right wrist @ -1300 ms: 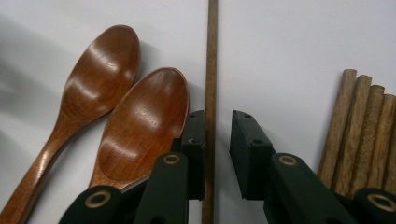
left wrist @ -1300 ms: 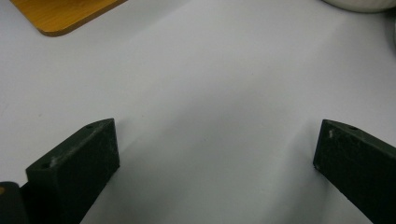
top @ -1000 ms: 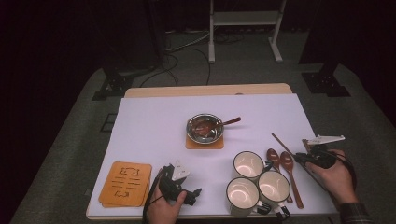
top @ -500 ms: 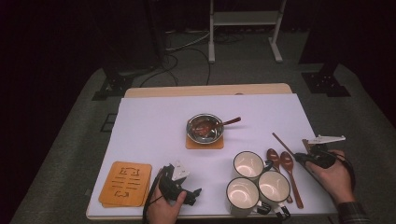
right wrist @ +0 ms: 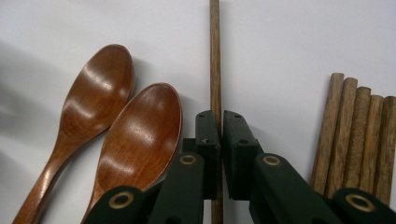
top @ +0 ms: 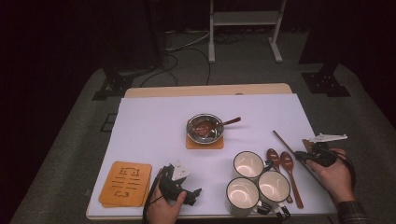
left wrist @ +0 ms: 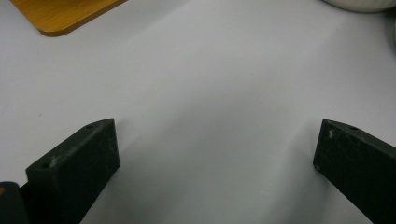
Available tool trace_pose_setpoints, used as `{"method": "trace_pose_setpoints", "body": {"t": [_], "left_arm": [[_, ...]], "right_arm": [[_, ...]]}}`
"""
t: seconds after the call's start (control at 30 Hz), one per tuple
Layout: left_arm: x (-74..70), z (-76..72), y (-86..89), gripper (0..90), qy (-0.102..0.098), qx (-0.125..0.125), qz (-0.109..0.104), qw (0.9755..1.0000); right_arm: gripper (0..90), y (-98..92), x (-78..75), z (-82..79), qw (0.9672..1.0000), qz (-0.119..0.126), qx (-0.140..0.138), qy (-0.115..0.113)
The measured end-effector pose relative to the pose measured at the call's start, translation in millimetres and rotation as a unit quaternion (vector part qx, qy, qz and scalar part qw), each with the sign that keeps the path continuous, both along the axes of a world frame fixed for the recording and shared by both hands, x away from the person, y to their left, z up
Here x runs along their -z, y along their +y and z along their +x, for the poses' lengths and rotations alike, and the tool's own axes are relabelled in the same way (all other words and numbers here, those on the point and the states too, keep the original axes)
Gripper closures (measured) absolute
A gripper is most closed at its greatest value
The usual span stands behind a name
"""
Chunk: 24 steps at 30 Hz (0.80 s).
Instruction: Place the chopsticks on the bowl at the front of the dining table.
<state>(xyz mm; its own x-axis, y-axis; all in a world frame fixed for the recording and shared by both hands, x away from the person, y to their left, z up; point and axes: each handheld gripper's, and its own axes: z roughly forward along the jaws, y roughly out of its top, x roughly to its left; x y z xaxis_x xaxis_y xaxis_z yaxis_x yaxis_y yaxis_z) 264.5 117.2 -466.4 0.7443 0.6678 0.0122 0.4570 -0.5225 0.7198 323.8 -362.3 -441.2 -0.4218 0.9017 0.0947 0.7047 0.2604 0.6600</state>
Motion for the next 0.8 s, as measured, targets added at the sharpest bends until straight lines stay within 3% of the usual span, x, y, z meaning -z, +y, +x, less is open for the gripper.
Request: {"method": "trace_pose_setpoints", "body": {"t": [0.8], "left_arm": [[0.0, 0.1, 0.0, 0.0, 0.000, 0.000, -0.001, 1.0000]], "right_arm": [[84.7, 3.6, -12.0, 4.8, 0.9998, 0.011, -0.005, -0.013]]}}
